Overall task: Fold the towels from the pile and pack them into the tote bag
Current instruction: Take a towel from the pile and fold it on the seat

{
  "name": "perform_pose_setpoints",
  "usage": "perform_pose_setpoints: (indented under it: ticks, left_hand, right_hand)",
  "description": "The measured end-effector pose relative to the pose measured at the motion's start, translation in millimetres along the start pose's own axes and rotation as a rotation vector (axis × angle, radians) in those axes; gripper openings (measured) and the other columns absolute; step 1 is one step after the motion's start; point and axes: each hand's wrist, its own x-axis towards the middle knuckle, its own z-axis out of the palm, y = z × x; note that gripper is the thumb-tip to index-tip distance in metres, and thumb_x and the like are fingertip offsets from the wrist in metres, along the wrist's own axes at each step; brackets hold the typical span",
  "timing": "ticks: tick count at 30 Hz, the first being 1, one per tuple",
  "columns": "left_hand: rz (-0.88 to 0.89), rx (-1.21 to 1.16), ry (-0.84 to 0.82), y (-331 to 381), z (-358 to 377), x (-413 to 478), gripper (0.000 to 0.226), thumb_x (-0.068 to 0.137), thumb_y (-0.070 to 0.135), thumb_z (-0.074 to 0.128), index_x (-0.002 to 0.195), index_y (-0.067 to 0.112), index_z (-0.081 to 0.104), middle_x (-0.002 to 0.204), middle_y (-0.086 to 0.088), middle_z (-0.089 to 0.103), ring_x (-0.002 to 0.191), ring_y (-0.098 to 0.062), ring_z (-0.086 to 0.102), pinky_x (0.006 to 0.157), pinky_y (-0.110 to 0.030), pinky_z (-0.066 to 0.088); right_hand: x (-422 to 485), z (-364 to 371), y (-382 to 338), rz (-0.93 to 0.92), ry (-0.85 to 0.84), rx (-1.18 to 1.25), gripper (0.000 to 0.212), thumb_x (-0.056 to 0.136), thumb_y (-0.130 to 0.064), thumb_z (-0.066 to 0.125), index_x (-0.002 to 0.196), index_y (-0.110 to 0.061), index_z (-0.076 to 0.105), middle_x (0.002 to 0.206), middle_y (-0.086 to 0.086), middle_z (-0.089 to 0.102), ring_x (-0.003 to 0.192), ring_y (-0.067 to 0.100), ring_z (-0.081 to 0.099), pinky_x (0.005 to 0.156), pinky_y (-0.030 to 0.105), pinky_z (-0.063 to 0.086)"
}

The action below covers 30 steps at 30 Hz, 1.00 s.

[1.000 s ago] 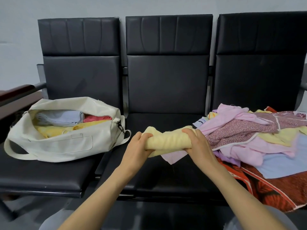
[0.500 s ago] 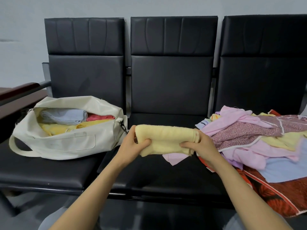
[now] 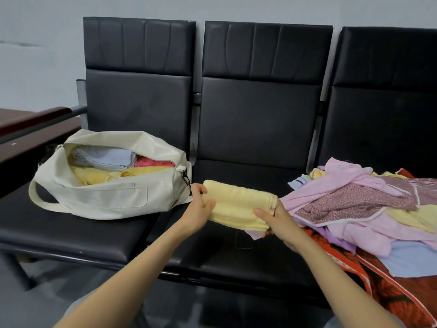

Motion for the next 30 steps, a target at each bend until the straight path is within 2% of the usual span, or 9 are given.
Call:
perform_pose_setpoints:
  ticks: [3, 7, 12, 14, 17, 21, 24, 27, 30]
  left_hand:
    - [-0.039, -0.026, 0.001, 4, -35, 12, 0.023, 0.091, 0.010, 0.044, 0.103, 0.019, 0.027, 0.083, -0.001, 0.031, 0.068, -0.013, 0.032, 0.058, -0.025, 0.030]
    - [-0.004, 0.041, 0.130, 6, -111, 36, 0.007, 0.096, 0.012, 0.043, 0.098, 0.016, 0.038, 0.083, -0.004, 0.040, 0.070, -0.015, 0.035, 0.060, -0.027, 0.031]
    - [-0.038, 0.231, 0.421, -8, -210, 67, 0.016, 0.091, 0.003, 0.041, 0.096, 0.015, 0.052, 0.083, 0.002, 0.051, 0.067, -0.015, 0.042, 0.058, -0.026, 0.034]
    - [-0.090, 0.304, 0.477, -19, -240, 79, 0.026, 0.086, -0.006, 0.040, 0.086, 0.010, 0.060, 0.081, 0.001, 0.056, 0.069, -0.015, 0.045, 0.057, -0.020, 0.034]
    - [-0.241, 0.369, 0.533, -48, -278, 95, 0.029, 0.087, -0.008, 0.039, 0.086, 0.002, 0.066, 0.088, -0.006, 0.059, 0.072, -0.018, 0.049, 0.055, -0.021, 0.036]
    - [-0.469, 0.574, 0.492, -87, -309, 115, 0.018, 0.087, 0.016, 0.050, 0.085, 0.002, 0.062, 0.111, -0.027, 0.059, 0.102, -0.039, 0.056, 0.081, -0.041, 0.048]
    - [-0.566, 0.851, 0.420, -93, -310, 124, 0.038, 0.092, 0.018, 0.045, 0.124, -0.003, 0.047, 0.133, -0.028, 0.040, 0.121, -0.041, 0.043, 0.101, -0.041, 0.037]
    - [-0.555, 1.121, 0.381, -99, -301, 132, 0.037, 0.097, 0.004, 0.033, 0.132, -0.008, 0.040, 0.132, -0.028, 0.039, 0.121, -0.038, 0.043, 0.100, -0.038, 0.037]
    - [-0.567, 1.344, 0.318, -112, -301, 139, 0.035, 0.096, -0.001, 0.030, 0.128, -0.004, 0.045, 0.127, -0.024, 0.046, 0.114, -0.032, 0.048, 0.087, -0.036, 0.043]
  right_hand:
    - [16, 13, -26, 0.071, -0.144, 0.183, 0.042, 0.095, -0.009, 0.055, 0.132, -0.020, 0.040, 0.127, 0.003, 0.054, 0.111, 0.019, 0.058, 0.077, 0.030, 0.056]
    - [57, 60, -95, -0.047, -0.204, -0.022, 0.039, 0.094, -0.007, 0.053, 0.129, -0.022, 0.044, 0.125, 0.000, 0.057, 0.109, 0.013, 0.056, 0.090, 0.026, 0.049]
    - [119, 155, -165, -0.222, -0.201, -0.053, 0.082, 0.090, -0.008, 0.058, 0.146, -0.033, 0.004, 0.126, -0.007, 0.033, 0.109, 0.017, 0.049, 0.092, 0.034, 0.049]
    - [140, 195, -182, -0.278, -0.209, -0.110, 0.071, 0.089, -0.006, 0.055, 0.139, -0.031, 0.010, 0.109, -0.003, 0.040, 0.088, 0.017, 0.054, 0.078, 0.029, 0.052]
    - [169, 249, -193, -0.271, -0.271, -0.185, 0.046, 0.090, -0.003, 0.049, 0.116, -0.025, 0.018, 0.086, -0.002, 0.038, 0.064, 0.016, 0.046, 0.058, 0.025, 0.041]
    - [198, 307, -190, -0.149, -0.353, -0.171, 0.048, 0.090, -0.006, 0.051, 0.115, -0.024, 0.015, 0.089, 0.003, 0.039, 0.073, 0.018, 0.045, 0.068, 0.033, 0.042]
    - [208, 330, -183, -0.070, -0.360, -0.191, 0.061, 0.092, -0.013, 0.055, 0.132, -0.015, 0.010, 0.096, 0.003, 0.044, 0.086, 0.019, 0.048, 0.077, 0.032, 0.044]
    - [216, 341, -179, -0.050, -0.362, -0.266, 0.075, 0.092, -0.015, 0.058, 0.142, -0.006, 0.003, 0.122, 0.010, 0.048, 0.097, 0.021, 0.046, 0.091, 0.034, 0.045]
    - [226, 350, -181, -0.029, -0.354, -0.356, 0.091, 0.091, -0.016, 0.060, 0.147, -0.003, -0.011, 0.128, 0.014, 0.050, 0.097, 0.023, 0.051, 0.082, 0.032, 0.045]
